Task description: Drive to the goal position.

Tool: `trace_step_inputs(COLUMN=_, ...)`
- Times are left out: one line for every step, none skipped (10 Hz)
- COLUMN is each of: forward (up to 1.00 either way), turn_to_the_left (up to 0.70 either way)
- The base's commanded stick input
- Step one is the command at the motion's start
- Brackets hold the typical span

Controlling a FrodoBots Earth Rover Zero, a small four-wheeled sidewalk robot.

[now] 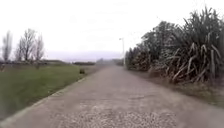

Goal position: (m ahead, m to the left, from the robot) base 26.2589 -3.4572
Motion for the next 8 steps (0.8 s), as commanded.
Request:
trace_step_inputs(forward=0.85, turn_to_the_left=0.0)
trace_step_inputs(forward=0.85, turn_to_the_left=-0.01)
trace_step_inputs(forward=0.85, turn_to_the_left=-0.02)
trace_step_inputs(forward=0.85, turn_to_the_left=-0.07)
trace_step_inputs(forward=0.85, turn_to_the_left=-0.11)
trace_step_inputs(forward=0.85, turn_to_the_left=-0.33)
trace_step_inputs(forward=0.85, turn_to_the_left=-0.33)
trace_step_inputs(forward=0.85, turn_to_the_left=-0.23)
